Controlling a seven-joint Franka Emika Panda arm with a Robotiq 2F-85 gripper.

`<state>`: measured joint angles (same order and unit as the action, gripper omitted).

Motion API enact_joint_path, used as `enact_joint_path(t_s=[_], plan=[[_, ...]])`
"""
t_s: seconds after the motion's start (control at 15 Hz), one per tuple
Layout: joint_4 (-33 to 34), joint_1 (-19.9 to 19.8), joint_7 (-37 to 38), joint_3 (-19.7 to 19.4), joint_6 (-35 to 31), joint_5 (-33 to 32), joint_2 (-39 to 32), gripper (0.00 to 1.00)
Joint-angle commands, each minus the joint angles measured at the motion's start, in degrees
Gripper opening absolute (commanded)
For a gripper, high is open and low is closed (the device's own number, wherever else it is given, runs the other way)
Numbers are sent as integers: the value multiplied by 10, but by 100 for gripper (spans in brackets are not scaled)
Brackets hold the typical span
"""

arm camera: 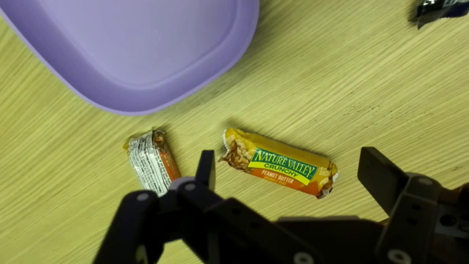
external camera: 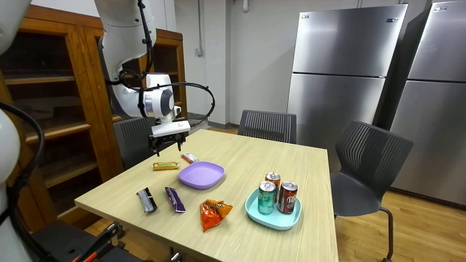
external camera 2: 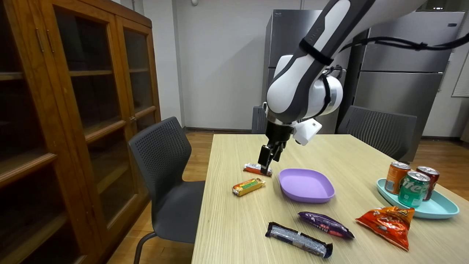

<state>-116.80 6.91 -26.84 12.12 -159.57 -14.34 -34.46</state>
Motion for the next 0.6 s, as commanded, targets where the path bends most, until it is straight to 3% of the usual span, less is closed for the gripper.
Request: enact_joint_path(t_s=[0.0, 0.13, 0.2, 0.53], plan=[[82, 9, -16, -3, 37, -20, -48, 100], [112, 9, -20, -1, 52, -22, -68, 100], [66, 2, -5, 2, 22, -14, -43, 100], [73, 2, -6, 2, 23, -14, -53, 100]])
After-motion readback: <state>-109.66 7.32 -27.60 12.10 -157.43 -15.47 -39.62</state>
